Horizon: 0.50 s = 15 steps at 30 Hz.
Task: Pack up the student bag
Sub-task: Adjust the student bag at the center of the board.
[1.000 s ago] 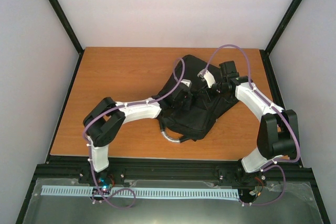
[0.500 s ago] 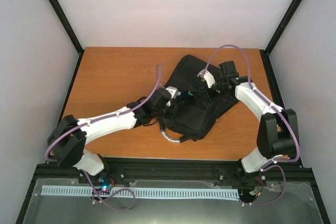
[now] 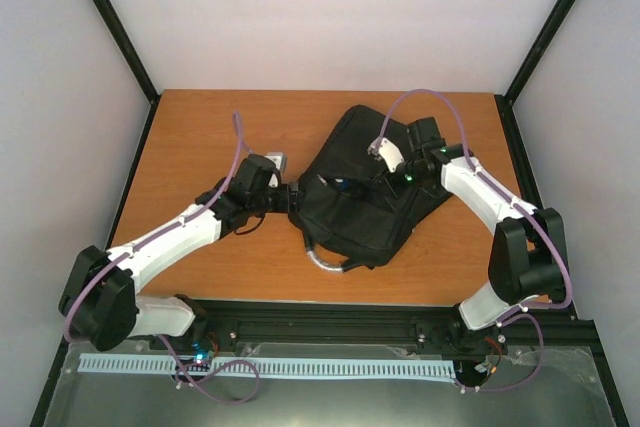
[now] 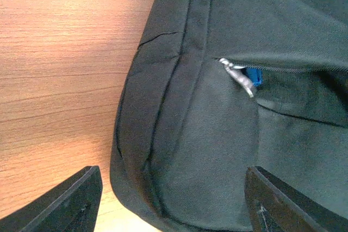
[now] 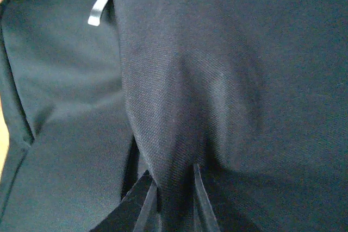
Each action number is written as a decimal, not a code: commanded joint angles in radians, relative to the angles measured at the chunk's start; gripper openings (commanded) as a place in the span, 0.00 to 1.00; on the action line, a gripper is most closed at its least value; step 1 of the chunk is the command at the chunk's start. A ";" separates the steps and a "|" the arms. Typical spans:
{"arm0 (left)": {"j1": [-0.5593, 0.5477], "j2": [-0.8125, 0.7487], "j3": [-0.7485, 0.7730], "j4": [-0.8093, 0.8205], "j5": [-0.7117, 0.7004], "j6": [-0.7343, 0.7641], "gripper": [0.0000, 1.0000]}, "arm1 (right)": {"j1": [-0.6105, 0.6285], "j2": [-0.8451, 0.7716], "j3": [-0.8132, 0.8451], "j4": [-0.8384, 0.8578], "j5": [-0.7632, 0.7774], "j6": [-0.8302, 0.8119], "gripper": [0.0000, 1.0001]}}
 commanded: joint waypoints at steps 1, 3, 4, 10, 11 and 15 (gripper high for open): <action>0.059 0.028 0.024 0.051 0.086 -0.046 0.75 | 0.073 -0.011 -0.015 -0.062 0.131 -0.098 0.18; 0.087 0.062 0.021 0.074 0.110 -0.063 0.75 | 0.104 -0.006 -0.057 -0.075 0.164 -0.124 0.24; 0.098 0.083 0.017 0.089 0.129 -0.068 0.75 | 0.117 -0.002 -0.072 -0.084 0.176 -0.134 0.28; 0.111 0.209 0.001 0.177 0.194 -0.084 0.72 | 0.133 -0.025 -0.103 -0.170 0.167 -0.163 0.51; 0.111 0.228 -0.001 0.188 0.202 -0.085 0.70 | 0.132 -0.039 -0.104 -0.186 0.168 -0.166 0.52; 0.111 0.269 -0.010 0.221 0.232 -0.086 0.58 | 0.119 -0.110 -0.096 -0.244 0.171 -0.180 0.56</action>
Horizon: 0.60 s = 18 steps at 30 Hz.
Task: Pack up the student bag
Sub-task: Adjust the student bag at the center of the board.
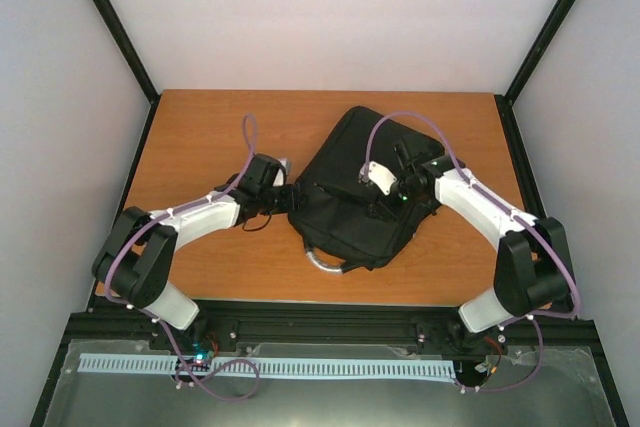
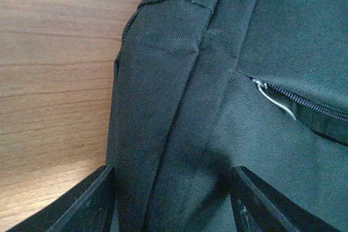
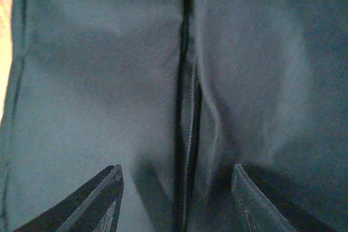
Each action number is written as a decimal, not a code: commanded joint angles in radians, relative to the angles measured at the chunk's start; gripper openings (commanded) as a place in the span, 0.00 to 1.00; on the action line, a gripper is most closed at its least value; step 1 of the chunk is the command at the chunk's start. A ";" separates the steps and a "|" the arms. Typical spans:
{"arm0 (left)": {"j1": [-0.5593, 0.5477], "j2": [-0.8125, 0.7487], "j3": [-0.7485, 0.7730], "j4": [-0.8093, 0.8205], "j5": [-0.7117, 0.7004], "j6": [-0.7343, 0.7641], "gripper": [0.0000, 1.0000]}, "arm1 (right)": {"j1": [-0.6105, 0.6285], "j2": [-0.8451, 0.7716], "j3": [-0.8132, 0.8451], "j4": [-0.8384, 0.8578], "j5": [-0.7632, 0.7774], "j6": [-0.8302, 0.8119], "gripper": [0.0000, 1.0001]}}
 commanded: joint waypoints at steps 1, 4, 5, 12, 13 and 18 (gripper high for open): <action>0.005 0.026 -0.010 0.080 0.053 -0.011 0.54 | -0.020 -0.081 -0.011 -0.175 0.012 -0.019 0.56; 0.006 0.027 -0.031 0.093 0.051 -0.011 0.42 | -0.104 -0.094 0.046 -0.224 -0.031 -0.006 0.55; 0.006 0.026 -0.038 0.096 0.052 -0.011 0.37 | -0.140 -0.087 0.065 -0.235 -0.038 0.000 0.55; 0.005 -0.013 -0.139 0.160 0.105 -0.054 0.07 | -0.300 -0.029 0.080 -0.147 0.134 0.052 0.51; 0.004 -0.028 -0.164 0.177 0.111 -0.070 0.06 | -0.301 -0.020 0.071 -0.125 0.174 0.060 0.51; -0.036 -0.142 -0.298 0.259 0.091 -0.159 0.02 | -0.299 0.085 0.050 -0.040 0.260 0.085 0.51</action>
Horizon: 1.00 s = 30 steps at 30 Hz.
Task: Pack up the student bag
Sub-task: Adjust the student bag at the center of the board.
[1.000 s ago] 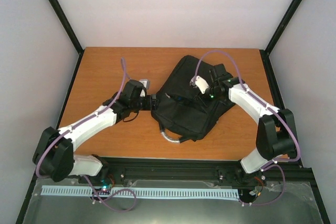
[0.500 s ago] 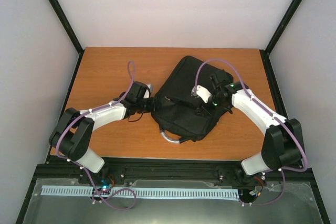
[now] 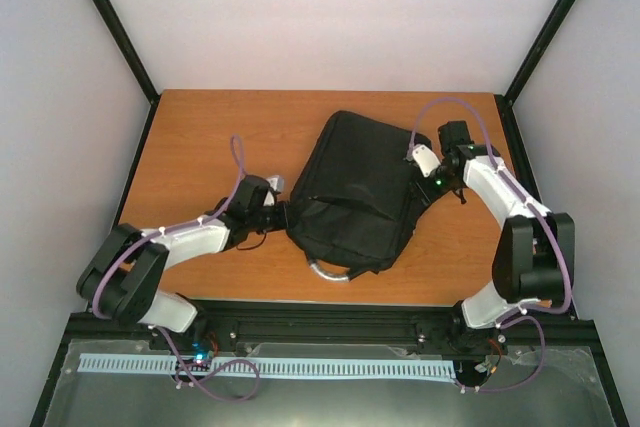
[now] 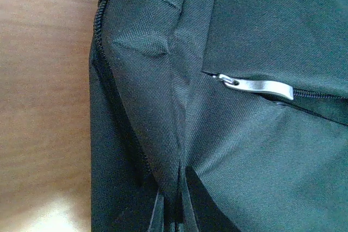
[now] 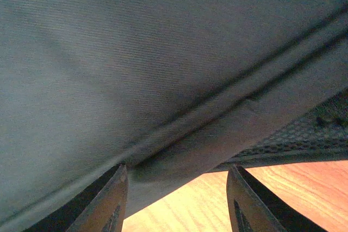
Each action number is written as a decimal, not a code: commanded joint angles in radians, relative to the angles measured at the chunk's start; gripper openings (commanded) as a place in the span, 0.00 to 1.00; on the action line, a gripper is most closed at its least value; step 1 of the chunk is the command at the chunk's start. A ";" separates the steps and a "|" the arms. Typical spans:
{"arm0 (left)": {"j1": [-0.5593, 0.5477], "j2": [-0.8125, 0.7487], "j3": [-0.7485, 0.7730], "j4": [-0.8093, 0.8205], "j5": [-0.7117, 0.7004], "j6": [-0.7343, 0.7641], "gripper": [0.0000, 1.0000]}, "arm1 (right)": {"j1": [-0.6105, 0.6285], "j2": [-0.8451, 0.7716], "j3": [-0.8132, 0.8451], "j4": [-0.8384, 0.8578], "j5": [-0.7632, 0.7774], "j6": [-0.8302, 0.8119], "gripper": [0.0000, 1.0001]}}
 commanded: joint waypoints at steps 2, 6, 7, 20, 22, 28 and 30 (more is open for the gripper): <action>-0.065 -0.113 -0.109 0.036 -0.041 -0.102 0.01 | 0.001 0.145 0.030 0.075 0.097 0.047 0.50; -0.157 -0.157 -0.123 0.027 -0.105 -0.143 0.01 | 0.017 0.265 0.129 0.084 0.099 0.069 0.49; -0.180 -0.159 -0.123 0.028 -0.118 -0.156 0.01 | 0.023 0.292 0.160 0.080 0.095 0.075 0.49; -0.430 -0.051 -0.053 0.028 -0.212 -0.133 0.36 | 0.088 0.588 0.527 0.015 0.076 0.130 0.49; -0.434 -0.086 -0.051 -0.020 -0.225 -0.121 0.42 | 0.088 0.572 0.543 0.011 0.091 0.128 0.49; -0.430 -0.294 -0.042 -0.253 -0.353 -0.053 0.55 | 0.085 0.396 0.508 -0.015 0.061 0.130 0.52; -0.414 -0.361 -0.032 -0.309 -0.390 -0.049 0.57 | 0.092 0.334 0.486 -0.026 0.041 0.133 0.53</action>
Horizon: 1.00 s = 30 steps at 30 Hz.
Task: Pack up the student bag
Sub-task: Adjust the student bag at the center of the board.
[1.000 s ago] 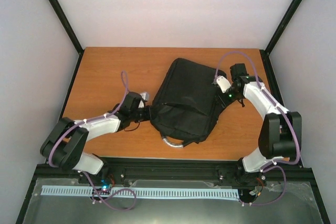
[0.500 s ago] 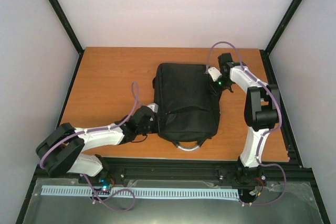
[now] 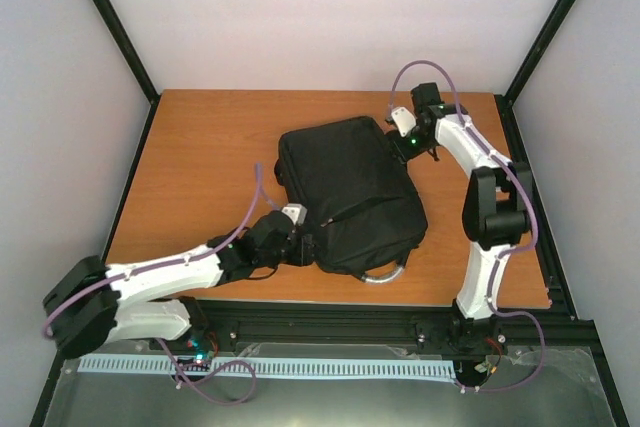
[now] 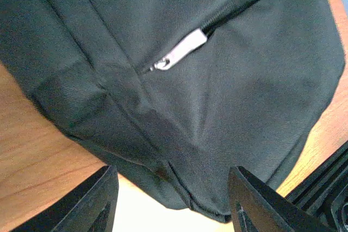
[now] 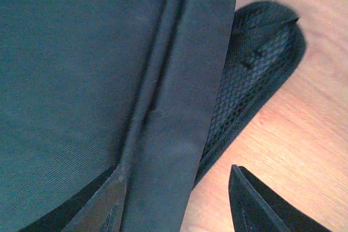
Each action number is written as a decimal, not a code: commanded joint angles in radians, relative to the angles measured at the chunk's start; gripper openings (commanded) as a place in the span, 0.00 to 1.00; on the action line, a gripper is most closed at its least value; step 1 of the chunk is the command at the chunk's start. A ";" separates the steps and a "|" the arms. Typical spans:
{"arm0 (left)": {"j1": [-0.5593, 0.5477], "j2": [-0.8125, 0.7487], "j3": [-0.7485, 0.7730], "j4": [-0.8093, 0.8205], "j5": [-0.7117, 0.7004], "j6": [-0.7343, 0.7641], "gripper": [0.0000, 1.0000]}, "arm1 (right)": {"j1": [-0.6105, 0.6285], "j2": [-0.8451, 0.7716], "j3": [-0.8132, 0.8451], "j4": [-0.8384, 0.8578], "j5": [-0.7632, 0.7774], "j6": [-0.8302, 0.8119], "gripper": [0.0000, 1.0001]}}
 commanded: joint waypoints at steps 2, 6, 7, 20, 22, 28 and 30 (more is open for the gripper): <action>0.045 -0.148 0.054 -0.189 -0.105 0.045 0.60 | 0.032 -0.213 -0.051 -0.047 -0.055 0.010 0.53; 0.156 -0.163 0.057 -0.171 -0.047 0.002 0.62 | 0.137 -0.314 -0.133 -0.059 -0.114 -0.032 0.53; 0.183 -0.157 0.054 -0.156 -0.028 -0.009 0.62 | 0.165 -0.334 -0.156 -0.057 -0.125 -0.038 0.53; 0.313 0.144 0.058 0.184 0.176 -0.140 0.69 | 0.281 -0.229 -0.403 0.069 -0.105 -0.044 0.46; 0.313 0.174 0.053 0.219 0.199 -0.153 0.67 | 0.281 -0.216 -0.424 0.075 -0.094 -0.047 0.45; 0.314 0.185 0.029 0.258 0.233 -0.156 0.61 | 0.281 -0.304 -0.418 0.050 -0.114 -0.034 0.46; 0.313 0.185 0.024 0.264 0.242 -0.156 0.58 | 0.281 -0.341 -0.397 0.026 -0.146 -0.025 0.46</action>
